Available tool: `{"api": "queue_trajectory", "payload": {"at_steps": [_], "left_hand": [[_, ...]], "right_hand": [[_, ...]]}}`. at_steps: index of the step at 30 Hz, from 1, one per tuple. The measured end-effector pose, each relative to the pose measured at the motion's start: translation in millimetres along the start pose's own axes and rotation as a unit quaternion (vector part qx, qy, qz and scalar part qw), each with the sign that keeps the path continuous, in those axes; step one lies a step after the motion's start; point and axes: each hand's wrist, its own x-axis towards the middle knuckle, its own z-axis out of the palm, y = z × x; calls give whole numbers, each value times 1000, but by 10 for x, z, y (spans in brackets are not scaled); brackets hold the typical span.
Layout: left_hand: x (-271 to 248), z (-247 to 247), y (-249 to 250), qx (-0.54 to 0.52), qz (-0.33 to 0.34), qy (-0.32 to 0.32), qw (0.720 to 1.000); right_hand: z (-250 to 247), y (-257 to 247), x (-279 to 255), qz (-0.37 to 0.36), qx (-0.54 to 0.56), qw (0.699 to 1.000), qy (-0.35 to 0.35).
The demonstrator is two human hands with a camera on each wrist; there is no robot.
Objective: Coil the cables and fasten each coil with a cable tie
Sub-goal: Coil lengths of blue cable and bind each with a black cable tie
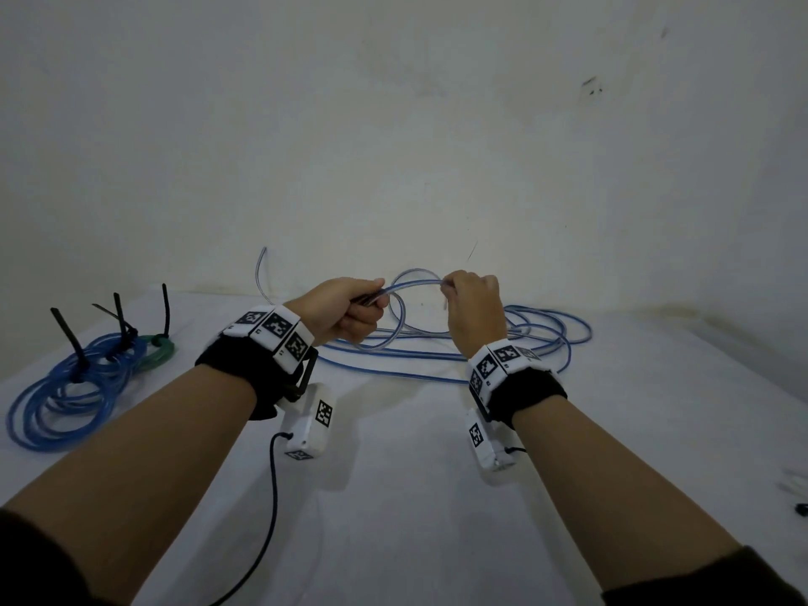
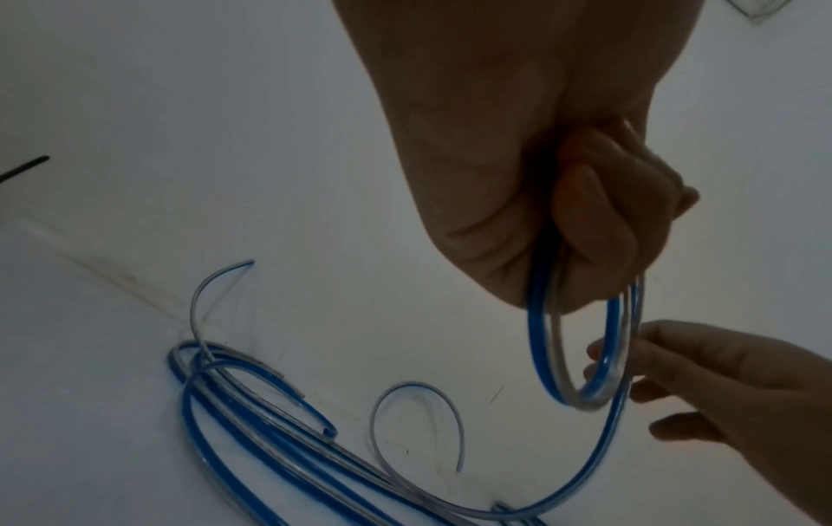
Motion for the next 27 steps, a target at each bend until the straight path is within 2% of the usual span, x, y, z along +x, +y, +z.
{"api": "queue_trajectory", "payload": {"at_steps": [3, 5, 7, 9, 12, 15, 20, 23, 27], "left_hand": [[-26, -19, 31, -28, 17, -10, 999], [-42, -50, 57, -48, 30, -7, 998], [-51, -88, 79, -73, 46, 2, 996], [-47, -119, 92, -111, 74, 12, 991], [-27, -133, 101, -149, 127, 34, 980], [-17, -88, 139, -162, 182, 60, 968], [50, -52, 196, -129, 258, 141, 947], [99, -47, 165, -51, 288, 211, 932], [148, -66, 13, 118, 321, 267, 901]], "right_hand": [[19, 3, 12, 60, 28, 997, 29], [46, 25, 38, 129, 89, 986, 52], [98, 44, 65, 166, 173, 968, 77], [120, 17, 80, 174, 212, 957, 93], [143, -61, 78, 133, 224, 961, 89], [178, -169, 72, 91, 278, 955, 39], [223, -327, 90, 47, 316, 938, -132], [193, -418, 86, 19, 298, 931, -208], [119, -553, 94, -34, 258, 936, -239]]}}
